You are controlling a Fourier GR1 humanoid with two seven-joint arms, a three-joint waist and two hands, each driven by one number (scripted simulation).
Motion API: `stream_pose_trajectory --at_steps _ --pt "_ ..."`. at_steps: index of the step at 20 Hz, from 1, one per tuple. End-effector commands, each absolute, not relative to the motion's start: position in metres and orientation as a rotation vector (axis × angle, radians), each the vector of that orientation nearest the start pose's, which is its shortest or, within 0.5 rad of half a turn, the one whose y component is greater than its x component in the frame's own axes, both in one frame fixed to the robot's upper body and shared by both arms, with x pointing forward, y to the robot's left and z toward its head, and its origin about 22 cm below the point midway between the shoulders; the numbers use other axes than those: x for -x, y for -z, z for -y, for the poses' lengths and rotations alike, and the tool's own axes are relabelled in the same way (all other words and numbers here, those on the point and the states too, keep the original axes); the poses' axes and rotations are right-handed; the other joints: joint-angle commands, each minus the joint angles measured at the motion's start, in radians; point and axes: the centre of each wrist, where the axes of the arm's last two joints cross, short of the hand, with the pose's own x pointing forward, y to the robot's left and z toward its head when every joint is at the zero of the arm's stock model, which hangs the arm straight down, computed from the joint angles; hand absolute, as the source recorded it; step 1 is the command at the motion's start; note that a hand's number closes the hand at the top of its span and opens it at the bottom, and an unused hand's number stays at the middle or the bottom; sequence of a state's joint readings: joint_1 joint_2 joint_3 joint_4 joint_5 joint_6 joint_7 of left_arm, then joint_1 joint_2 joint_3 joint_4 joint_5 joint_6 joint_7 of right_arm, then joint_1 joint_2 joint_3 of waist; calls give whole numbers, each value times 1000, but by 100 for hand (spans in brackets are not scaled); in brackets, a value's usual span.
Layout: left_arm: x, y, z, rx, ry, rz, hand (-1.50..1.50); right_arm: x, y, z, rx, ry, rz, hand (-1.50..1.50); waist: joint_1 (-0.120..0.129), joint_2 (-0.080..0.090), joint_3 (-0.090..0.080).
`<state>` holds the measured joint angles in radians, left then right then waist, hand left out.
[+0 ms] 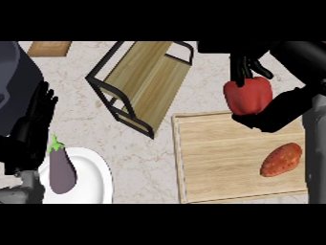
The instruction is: Pick the bell pepper from the tray and place it in the tiered shelf
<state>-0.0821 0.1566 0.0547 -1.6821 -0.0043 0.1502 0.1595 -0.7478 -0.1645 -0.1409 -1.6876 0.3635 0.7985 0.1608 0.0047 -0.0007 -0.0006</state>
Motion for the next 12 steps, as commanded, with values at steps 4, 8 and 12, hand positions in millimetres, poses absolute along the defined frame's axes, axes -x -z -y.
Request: stream_pose_trajectory --at_steps 4,8,12 --pt "-258 -58 -260 -248 -29 1614 0 -365 -225 164 147 -1124 1887 150 8 4 1" --pt "-272 -61 -283 -255 -14 1604 0 -396 -227 142 133 -1072 1888 150 15 8 0" --pt "-252 -54 -259 -226 -44 1625 0 -411 -199 140 128 -1066 1899 150 15 5 1"
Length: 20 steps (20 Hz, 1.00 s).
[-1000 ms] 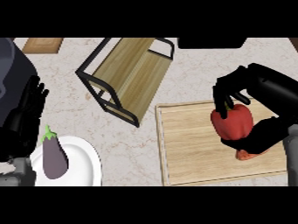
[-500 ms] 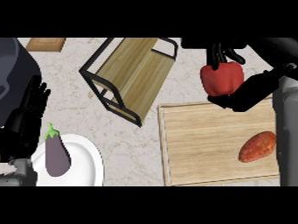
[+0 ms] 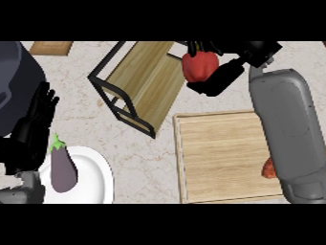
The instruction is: Pick the bell pepper from the tray and place it in the tiered shelf
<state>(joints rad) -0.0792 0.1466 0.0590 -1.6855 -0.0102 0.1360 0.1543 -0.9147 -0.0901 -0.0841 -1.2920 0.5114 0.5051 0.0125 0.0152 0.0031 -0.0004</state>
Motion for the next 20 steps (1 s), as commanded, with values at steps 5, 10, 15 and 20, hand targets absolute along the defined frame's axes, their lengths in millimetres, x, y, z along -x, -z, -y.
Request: stream_pose_trajectory --at_steps 5,10,15,20 --pt "-242 -51 -271 -211 -21 1605 0 -422 -184 115 136 -1009 1945 150 6 1 0" --pt "-260 -54 -269 -226 -30 1619 0 -435 -169 98 103 -1024 1974 150 4 2 0" --pt "-256 -49 -257 -207 -22 1613 0 -443 -161 77 129 -899 1889 150 22 5 0" --pt "-253 -59 -261 -217 -15 1624 0 -451 -142 75 32 -951 1822 -150 21 6 0"
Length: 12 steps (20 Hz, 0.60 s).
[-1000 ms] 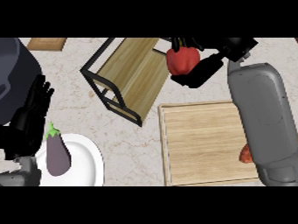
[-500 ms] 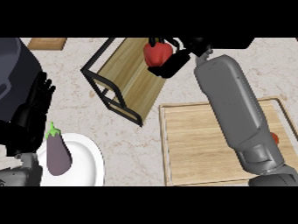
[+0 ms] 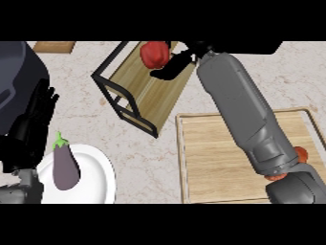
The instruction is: Pick the bell pepper from the tray and place it in the tiered shelf
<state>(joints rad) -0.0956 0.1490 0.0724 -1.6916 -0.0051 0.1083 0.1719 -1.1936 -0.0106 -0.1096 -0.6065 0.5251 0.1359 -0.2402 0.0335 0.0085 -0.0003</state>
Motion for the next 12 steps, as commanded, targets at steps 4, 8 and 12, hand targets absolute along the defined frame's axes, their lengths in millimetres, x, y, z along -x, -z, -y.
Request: stream_pose_trajectory --at_steps 4,8,12 --pt "-254 -63 -253 -215 -16 1624 0 -454 -146 67 -4 -985 1813 -150 6 3 0" --pt "-259 -56 -279 -229 -24 1614 0 -459 -171 62 -97 -929 1852 -150 3 3 0" --pt "-255 -54 -279 -215 -21 1627 0 -462 -174 77 -192 -816 1907 -150 -5 -1 0"
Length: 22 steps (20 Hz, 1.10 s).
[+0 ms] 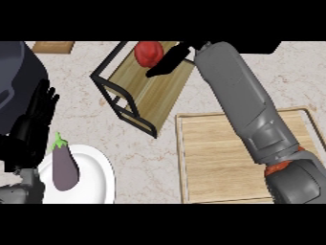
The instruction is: Pick the bell pepper from the tray and place it in the tiered shelf
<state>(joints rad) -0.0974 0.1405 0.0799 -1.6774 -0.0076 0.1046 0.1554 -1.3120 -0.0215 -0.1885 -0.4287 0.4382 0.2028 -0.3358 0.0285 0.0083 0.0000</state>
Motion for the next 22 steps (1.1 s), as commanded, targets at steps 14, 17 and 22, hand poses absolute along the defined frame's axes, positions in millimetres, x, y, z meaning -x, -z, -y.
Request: stream_pose_trajectory --at_steps 14,17,22 --pt "-257 -56 -262 -231 -14 1618 0 -485 -236 227 -41 -508 1777 -150 4 5 0" --pt "-264 -55 -265 -198 -6 1616 0 -481 -249 268 -15 -471 1770 -150 27 19 0" --pt "-267 -65 -251 -184 2 1646 0 -468 -228 325 -64 -476 1795 -150 29 19 2"
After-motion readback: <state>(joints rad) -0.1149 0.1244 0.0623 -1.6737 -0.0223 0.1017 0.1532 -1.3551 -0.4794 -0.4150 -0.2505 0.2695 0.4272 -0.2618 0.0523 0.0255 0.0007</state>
